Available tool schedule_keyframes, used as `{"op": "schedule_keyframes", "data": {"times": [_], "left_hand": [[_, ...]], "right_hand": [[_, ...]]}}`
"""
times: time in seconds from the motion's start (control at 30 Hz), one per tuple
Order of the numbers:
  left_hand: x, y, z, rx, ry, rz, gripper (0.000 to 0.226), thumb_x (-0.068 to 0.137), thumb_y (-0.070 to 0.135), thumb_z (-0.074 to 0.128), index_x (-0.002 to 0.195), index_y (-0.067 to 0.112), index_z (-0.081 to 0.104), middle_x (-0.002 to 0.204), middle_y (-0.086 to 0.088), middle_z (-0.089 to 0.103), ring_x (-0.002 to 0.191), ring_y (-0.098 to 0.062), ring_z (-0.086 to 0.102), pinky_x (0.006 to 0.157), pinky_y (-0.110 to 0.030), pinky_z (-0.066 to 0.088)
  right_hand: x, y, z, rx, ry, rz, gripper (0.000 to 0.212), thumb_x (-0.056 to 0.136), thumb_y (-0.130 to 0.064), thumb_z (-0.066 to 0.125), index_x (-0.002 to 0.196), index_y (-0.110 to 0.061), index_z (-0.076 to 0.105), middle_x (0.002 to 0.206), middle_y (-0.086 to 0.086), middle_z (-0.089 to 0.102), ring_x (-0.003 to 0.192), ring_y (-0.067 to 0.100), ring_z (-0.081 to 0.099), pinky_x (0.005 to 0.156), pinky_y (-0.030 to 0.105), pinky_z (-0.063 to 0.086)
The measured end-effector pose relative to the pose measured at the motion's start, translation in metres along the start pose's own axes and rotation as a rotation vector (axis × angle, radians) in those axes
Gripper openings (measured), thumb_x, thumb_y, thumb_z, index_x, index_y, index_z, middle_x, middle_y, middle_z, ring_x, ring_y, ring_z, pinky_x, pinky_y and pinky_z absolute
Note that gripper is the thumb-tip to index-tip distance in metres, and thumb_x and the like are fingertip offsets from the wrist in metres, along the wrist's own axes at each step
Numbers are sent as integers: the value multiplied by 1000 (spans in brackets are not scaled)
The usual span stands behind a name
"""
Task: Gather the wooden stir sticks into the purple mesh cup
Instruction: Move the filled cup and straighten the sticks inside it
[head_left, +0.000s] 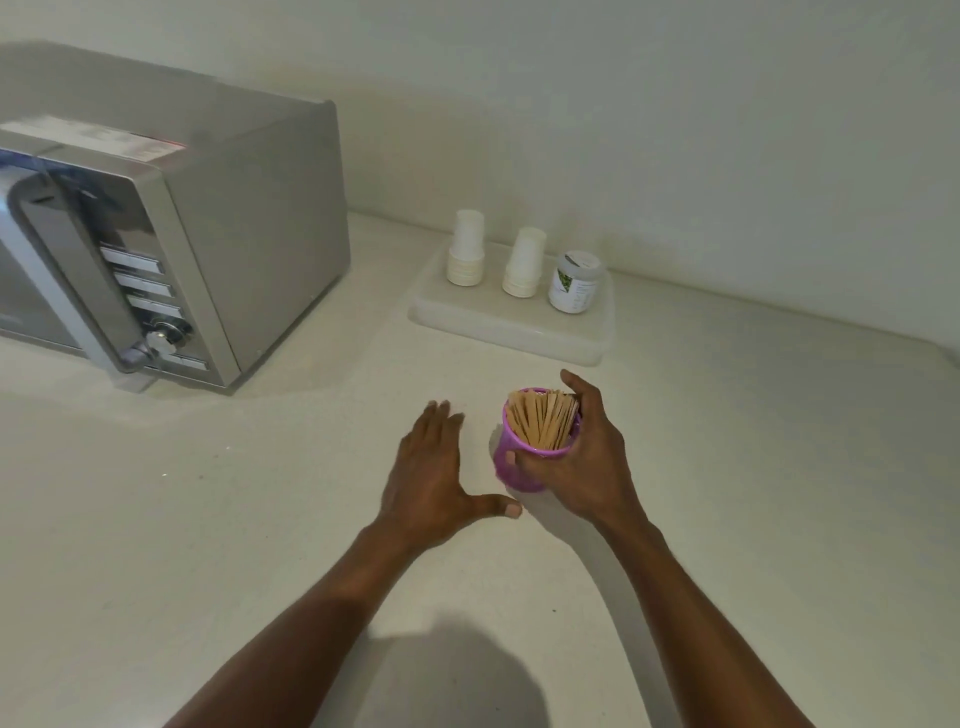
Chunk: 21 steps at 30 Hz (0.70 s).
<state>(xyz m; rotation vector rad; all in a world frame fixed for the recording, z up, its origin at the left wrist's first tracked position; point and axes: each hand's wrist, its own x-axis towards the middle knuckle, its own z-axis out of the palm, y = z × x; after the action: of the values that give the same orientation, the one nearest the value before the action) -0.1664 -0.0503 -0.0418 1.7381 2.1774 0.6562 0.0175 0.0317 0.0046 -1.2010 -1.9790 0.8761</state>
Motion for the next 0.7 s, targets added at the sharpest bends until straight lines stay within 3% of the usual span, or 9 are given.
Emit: {"op": "schedule_keyframes", "data": {"times": [0.1,0.2,0.33,0.43,0.6,0.7], "left_hand": [[1,-3,3,173,-13,15,146,59,110,39,166,14,15,176,-7,0,163,-23,-2,132,-44,11],[-1,-4,6,254,-18,36,142,64,111,21,168,16,6,175,-6,-10,162,-20,-11,133,-43,5],[-3,-2,6,278,-21,50,138,67,109,15,168,16,1,174,-6,-14,161,-21,-14,133,-44,3],[-3,-3,6,295,-33,62,137,69,108,13,168,15,1,174,-7,-13,161,-22,-14,133,-44,3],[-2,-4,7,302,-38,66,133,72,106,10,168,15,0,174,-8,-14,161,-23,-15,132,-45,2],[-2,-6,8,304,-39,66,130,74,104,9,168,15,-1,174,-8,-14,161,-23,-16,132,-45,2]], "right_hand": [[-10,10,-10,31,62,21,117,57,-55,95,154,-32,34,131,-13,62,115,10,64,94,24,55],[-14,15,-17,10,72,29,114,61,-47,98,155,-31,34,128,-14,61,113,9,66,91,19,54],[-14,19,-25,-9,86,38,116,62,-49,96,157,-30,32,128,-15,62,111,9,66,94,27,57],[-19,24,-30,8,108,54,117,61,-46,97,157,-31,31,120,-24,60,105,4,66,87,18,54],[-25,27,-38,14,106,87,121,64,-34,99,161,-29,25,125,-10,61,108,12,66,84,17,52],[-28,26,-40,10,107,116,136,65,-34,99,166,-29,8,126,-7,57,106,13,65,83,24,52]]}}
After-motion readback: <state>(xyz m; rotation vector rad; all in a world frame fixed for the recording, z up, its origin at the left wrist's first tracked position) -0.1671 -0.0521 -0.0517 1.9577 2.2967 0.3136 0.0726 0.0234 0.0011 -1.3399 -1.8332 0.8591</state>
